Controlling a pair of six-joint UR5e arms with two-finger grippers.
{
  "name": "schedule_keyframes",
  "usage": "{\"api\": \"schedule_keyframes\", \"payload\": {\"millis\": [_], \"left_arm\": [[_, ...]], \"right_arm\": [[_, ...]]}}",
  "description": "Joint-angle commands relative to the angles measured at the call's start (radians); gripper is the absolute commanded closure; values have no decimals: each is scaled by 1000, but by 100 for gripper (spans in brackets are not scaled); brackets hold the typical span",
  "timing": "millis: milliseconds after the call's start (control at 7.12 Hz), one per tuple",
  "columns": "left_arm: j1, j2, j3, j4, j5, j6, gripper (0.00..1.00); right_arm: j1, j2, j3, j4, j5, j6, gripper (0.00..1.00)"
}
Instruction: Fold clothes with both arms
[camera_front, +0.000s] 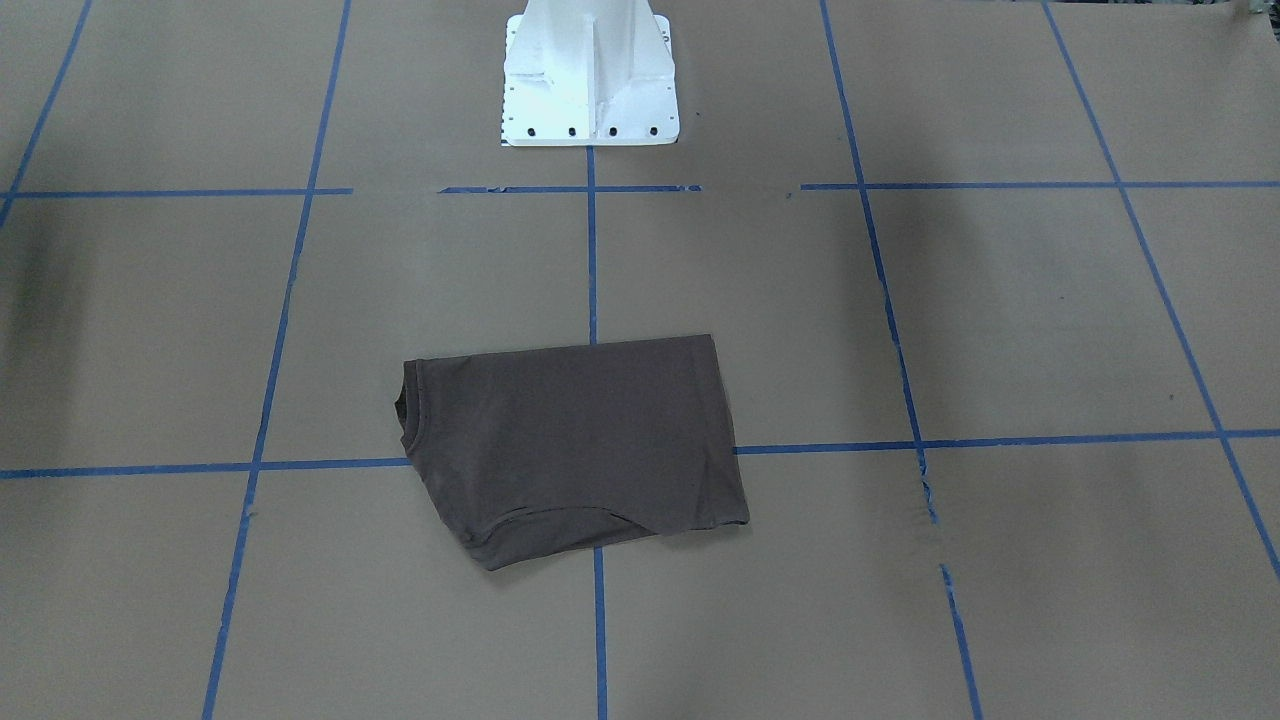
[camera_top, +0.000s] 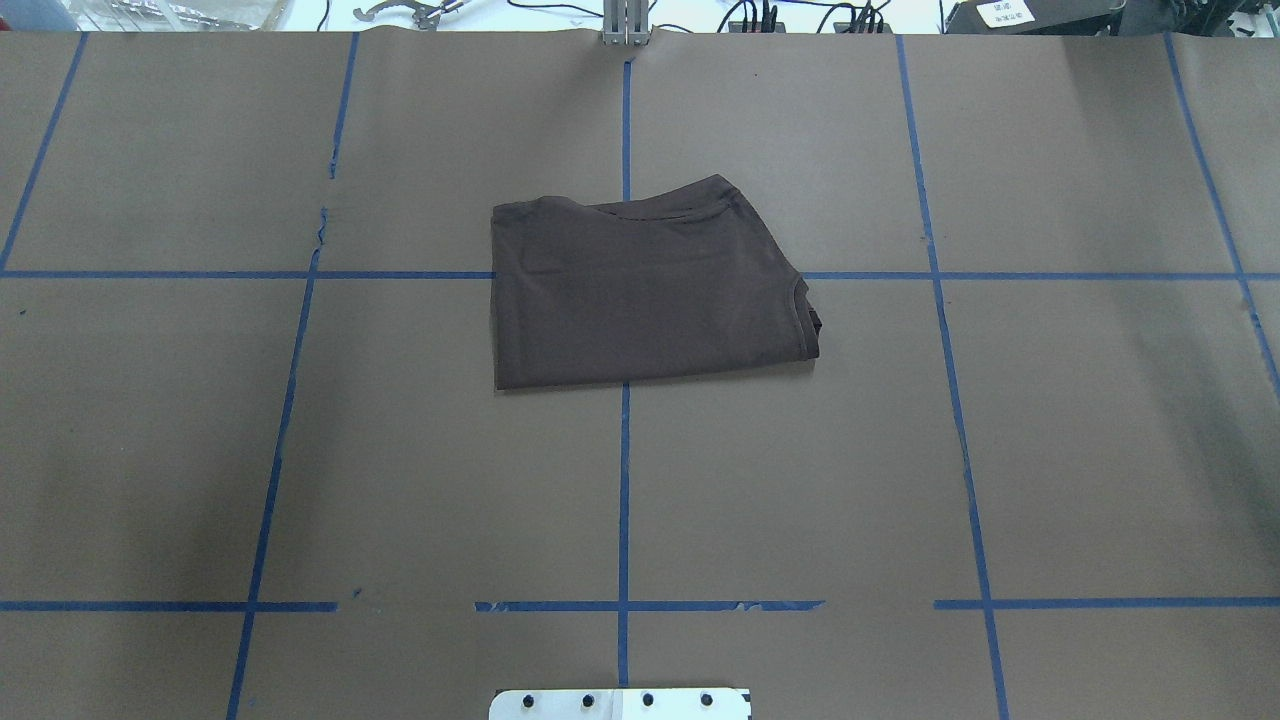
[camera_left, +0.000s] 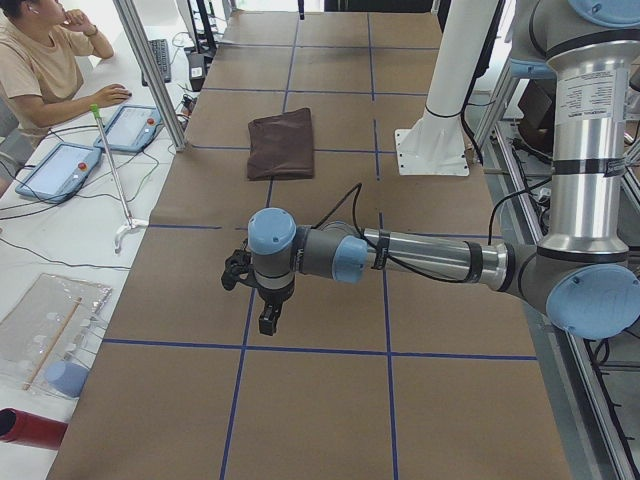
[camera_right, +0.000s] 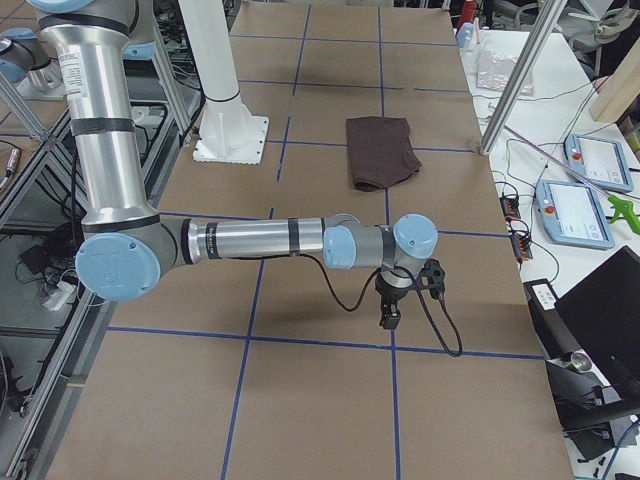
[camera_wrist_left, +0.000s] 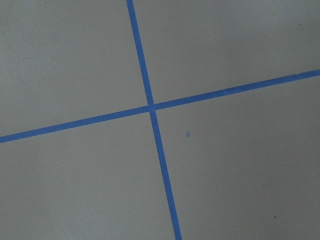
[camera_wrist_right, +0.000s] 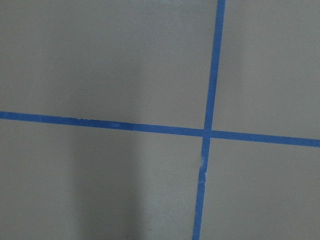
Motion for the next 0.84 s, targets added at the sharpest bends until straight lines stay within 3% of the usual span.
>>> {"api": "schedule_keyframes", "payload": {"millis": [0, 702], "left_arm": [[2, 0, 4, -5, 0, 2, 0], [3, -3, 0, -6, -7, 3, 0]], "right_arm": [[-5, -2, 1, 1, -3, 1, 0], [-3, -4, 10, 1, -3, 1, 0]]}}
